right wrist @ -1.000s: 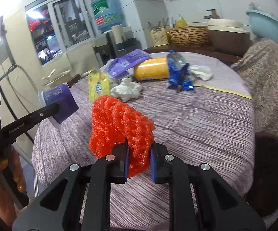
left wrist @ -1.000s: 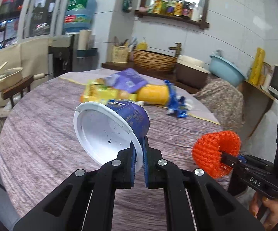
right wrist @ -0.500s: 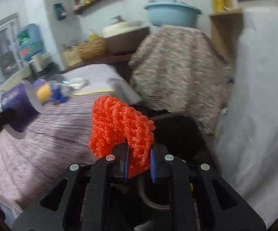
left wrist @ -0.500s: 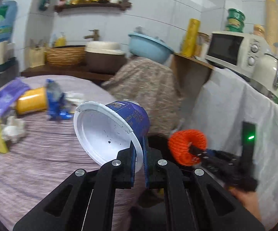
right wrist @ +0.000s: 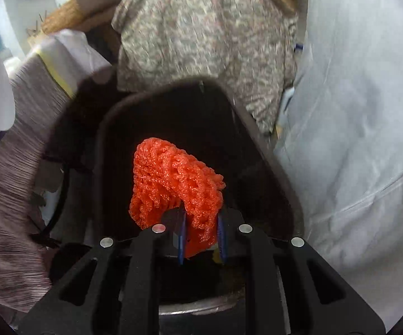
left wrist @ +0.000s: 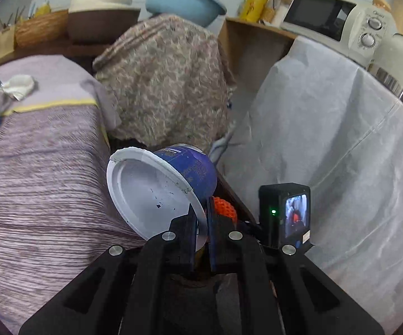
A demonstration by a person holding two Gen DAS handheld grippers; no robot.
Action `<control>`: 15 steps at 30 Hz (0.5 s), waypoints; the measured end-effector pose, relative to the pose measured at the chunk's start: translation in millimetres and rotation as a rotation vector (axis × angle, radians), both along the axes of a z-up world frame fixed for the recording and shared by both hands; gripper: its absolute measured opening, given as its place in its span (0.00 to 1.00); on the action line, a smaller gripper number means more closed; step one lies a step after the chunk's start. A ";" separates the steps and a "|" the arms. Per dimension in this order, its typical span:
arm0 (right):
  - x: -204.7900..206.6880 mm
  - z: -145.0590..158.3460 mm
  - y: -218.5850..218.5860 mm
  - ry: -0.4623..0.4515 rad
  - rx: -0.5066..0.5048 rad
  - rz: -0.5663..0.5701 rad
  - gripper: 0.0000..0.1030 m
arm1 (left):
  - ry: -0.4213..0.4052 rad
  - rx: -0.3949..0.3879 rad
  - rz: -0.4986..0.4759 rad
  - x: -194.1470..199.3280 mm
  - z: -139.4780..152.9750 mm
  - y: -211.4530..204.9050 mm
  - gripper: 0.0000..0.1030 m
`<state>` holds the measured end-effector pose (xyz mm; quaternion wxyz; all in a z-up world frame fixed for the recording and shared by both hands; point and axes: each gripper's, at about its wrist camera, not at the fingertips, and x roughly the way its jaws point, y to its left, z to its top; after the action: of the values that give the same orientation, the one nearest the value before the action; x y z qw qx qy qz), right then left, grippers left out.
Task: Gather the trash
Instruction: 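Carry both items to the black bin and release them from both tools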
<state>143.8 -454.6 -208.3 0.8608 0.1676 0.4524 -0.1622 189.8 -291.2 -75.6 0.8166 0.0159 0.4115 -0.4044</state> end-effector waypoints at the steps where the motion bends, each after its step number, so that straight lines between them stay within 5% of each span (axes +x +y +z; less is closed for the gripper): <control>1: 1.5 -4.9 -0.8 0.008 0.005 0.004 0.18 | 0.007 0.012 -0.008 2.3 -4.5 -5.1 0.07; 4: 3.5 -17.9 1.2 0.037 -0.017 0.009 0.31 | 0.007 0.051 -0.028 4.2 -16.5 -19.0 0.07; 7: -0.2 -14.5 5.3 0.014 -0.048 0.017 0.57 | 0.021 0.074 -0.042 10.1 -24.5 -29.8 0.07; 15: -39.4 27.0 -3.2 -0.053 -0.166 -0.053 0.59 | 0.073 0.130 -0.095 19.2 -47.6 -60.4 0.07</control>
<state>104.4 -457.8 -181.3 0.8788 0.1116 0.4099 -0.2175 209.0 -351.6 -123.2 0.7782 0.0735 0.4653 -0.4154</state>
